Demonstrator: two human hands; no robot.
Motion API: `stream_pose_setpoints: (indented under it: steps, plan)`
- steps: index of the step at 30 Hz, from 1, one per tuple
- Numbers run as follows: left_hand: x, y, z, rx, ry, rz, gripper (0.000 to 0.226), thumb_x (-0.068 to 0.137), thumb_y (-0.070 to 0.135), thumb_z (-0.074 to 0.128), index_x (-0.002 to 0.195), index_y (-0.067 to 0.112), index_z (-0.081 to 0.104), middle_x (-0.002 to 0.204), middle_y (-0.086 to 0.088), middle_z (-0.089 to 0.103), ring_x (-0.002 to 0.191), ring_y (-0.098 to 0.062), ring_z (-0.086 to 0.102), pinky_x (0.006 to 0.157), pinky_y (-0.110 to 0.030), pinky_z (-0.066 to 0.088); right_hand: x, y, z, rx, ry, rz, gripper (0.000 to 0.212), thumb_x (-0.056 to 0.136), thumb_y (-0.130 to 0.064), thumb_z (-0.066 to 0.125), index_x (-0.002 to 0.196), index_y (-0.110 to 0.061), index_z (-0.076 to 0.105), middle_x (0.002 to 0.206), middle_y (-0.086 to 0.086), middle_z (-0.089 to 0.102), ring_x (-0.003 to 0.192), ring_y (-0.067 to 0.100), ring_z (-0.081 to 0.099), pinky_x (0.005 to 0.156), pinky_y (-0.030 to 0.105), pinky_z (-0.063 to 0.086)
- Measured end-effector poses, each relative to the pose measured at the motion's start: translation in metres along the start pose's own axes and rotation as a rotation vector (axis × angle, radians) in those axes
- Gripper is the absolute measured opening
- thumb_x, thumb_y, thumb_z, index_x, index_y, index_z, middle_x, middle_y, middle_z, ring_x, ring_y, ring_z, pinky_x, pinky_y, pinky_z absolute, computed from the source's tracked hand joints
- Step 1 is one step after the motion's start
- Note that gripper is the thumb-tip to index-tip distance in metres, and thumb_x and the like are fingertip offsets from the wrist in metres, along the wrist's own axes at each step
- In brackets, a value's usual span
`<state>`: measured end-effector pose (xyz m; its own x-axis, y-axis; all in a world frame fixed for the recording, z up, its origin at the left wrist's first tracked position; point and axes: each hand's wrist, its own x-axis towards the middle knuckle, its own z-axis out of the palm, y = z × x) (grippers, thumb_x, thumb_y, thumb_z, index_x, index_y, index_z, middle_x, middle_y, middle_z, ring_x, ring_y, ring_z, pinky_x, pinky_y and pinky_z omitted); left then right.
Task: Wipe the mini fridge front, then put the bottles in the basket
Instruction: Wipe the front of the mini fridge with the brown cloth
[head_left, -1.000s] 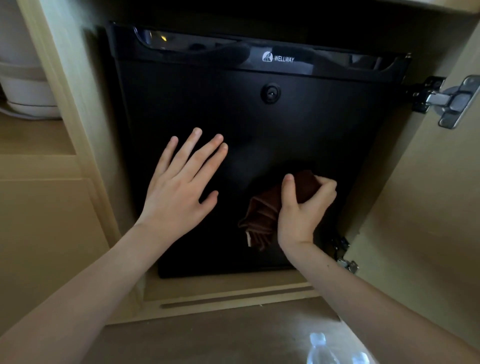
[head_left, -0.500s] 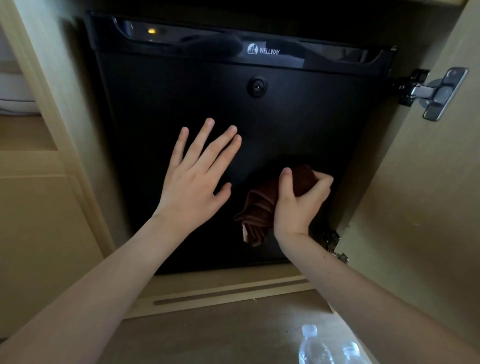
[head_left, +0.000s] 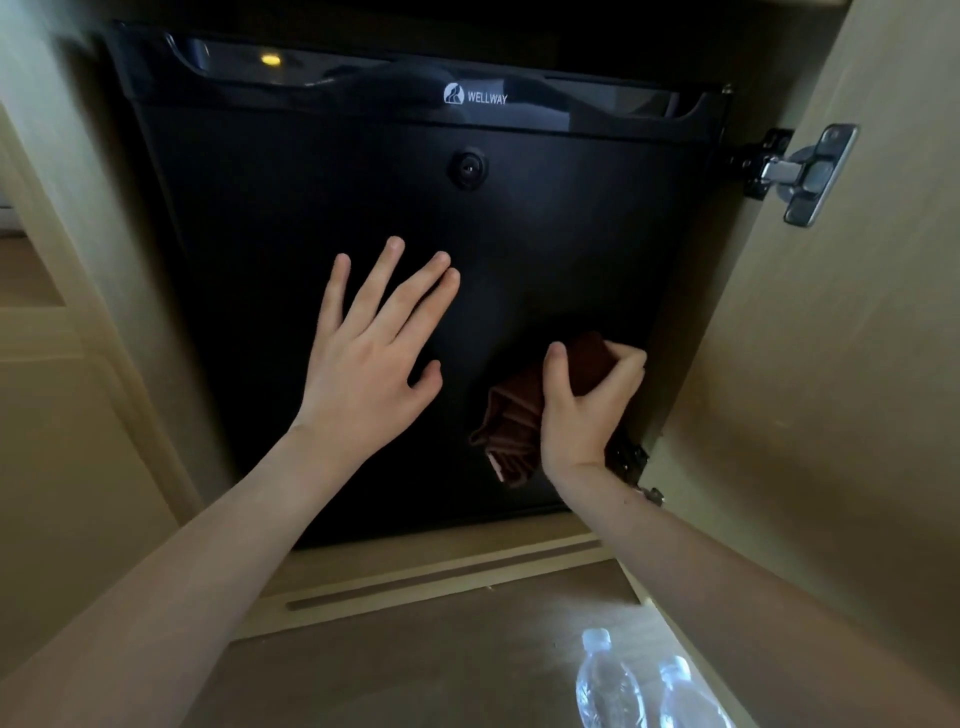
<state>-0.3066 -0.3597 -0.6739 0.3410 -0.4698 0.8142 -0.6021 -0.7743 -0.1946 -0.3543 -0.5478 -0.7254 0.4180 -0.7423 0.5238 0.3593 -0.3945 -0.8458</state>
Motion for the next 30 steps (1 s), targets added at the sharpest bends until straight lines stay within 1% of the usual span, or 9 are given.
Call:
stream_pose_setpoints:
  steps: [4,7,13,17,19,21,24,27,30]
  plan:
    - [0.0,-0.002,-0.002,0.015,-0.002,0.01,0.081,0.08,0.026,0.074,0.151,0.016,0.037,0.159,-0.001,0.033,0.15,-0.029,0.018,0.122,-0.053,0.006,-0.029,0.042,-0.018,-0.103,-0.049,0.104,0.038,0.086,-0.022,0.072,0.11,-0.011,0.044,0.113,0.012,0.045,0.093,-0.01,0.048,0.073,0.004,0.044]
    - [0.0,-0.004,-0.003,0.031,-0.009,0.035,0.081,0.08,0.027,0.074,0.151,0.016,0.037,0.159,-0.001,0.033,0.15,-0.03,0.018,0.122,-0.053,0.007,-0.021,0.032,-0.014,-0.082,-0.027,0.138,0.038,0.087,-0.023,0.072,0.109,-0.01,0.045,0.112,0.01,0.044,0.092,-0.007,0.049,0.071,0.001,0.042]
    - [-0.001,-0.002,0.0,0.01,-0.005,0.026,0.082,0.08,0.025,0.073,0.152,0.016,0.036,0.159,-0.002,0.032,0.151,-0.031,0.016,0.121,-0.054,0.005,0.007,0.01,0.001,0.103,0.104,0.145,0.035,0.088,-0.039,0.067,0.107,-0.021,0.044,0.111,0.007,0.053,0.098,0.016,0.058,0.078,0.023,0.054]
    - [0.0,-0.005,-0.001,0.015,-0.015,0.033,0.081,0.08,0.026,0.074,0.152,0.016,0.036,0.16,-0.002,0.032,0.151,-0.03,0.017,0.121,-0.054,0.006,-0.028,0.061,-0.019,-0.01,0.113,0.257,0.036,0.093,-0.029,0.064,0.116,-0.01,0.043,0.117,0.015,0.051,0.1,0.024,0.057,0.073,0.009,0.049]
    - [-0.001,-0.006,-0.003,0.012,-0.017,0.039,0.082,0.08,0.026,0.074,0.152,0.016,0.036,0.16,-0.002,0.031,0.151,-0.03,0.017,0.121,-0.054,0.006,-0.037,0.071,-0.027,-0.11,0.057,0.291,0.041,0.093,-0.028,0.063,0.12,-0.006,0.042,0.121,0.018,0.046,0.101,0.025,0.056,0.069,0.009,0.047]
    - [-0.001,-0.006,-0.003,0.003,-0.021,0.055,0.081,0.08,0.026,0.073,0.152,0.016,0.036,0.16,-0.002,0.031,0.151,-0.03,0.017,0.122,-0.053,0.005,-0.029,0.059,-0.026,-0.137,0.026,0.281,0.04,0.092,-0.028,0.065,0.119,-0.009,0.042,0.121,0.014,0.043,0.099,0.019,0.055,0.07,0.012,0.045]
    - [-0.003,-0.013,-0.002,-0.002,0.001,0.08,0.077,0.082,0.026,0.073,0.15,0.016,0.039,0.159,-0.002,0.033,0.15,-0.029,0.019,0.122,-0.051,0.007,-0.005,0.011,-0.013,-0.013,0.015,0.131,0.032,0.091,-0.027,0.067,0.11,-0.016,0.043,0.114,0.006,0.043,0.093,-0.002,0.051,0.073,0.008,0.045]
    - [-0.007,-0.018,-0.001,-0.025,0.015,0.098,0.072,0.083,0.023,0.072,0.148,0.014,0.042,0.157,-0.003,0.037,0.149,-0.028,0.021,0.122,-0.05,0.01,0.009,-0.029,0.012,0.123,0.115,0.091,0.03,0.09,-0.029,0.067,0.105,-0.018,0.044,0.111,0.004,0.045,0.093,0.001,0.051,0.073,0.004,0.044]
    - [-0.014,-0.029,-0.003,-0.04,0.007,0.129,0.068,0.085,0.022,0.072,0.146,0.013,0.045,0.155,-0.004,0.04,0.148,-0.026,0.026,0.122,-0.048,0.016,-0.017,-0.017,0.026,0.113,0.152,0.145,0.032,0.091,-0.029,0.066,0.11,-0.016,0.043,0.114,0.007,0.046,0.094,0.0,0.051,0.074,0.004,0.043]
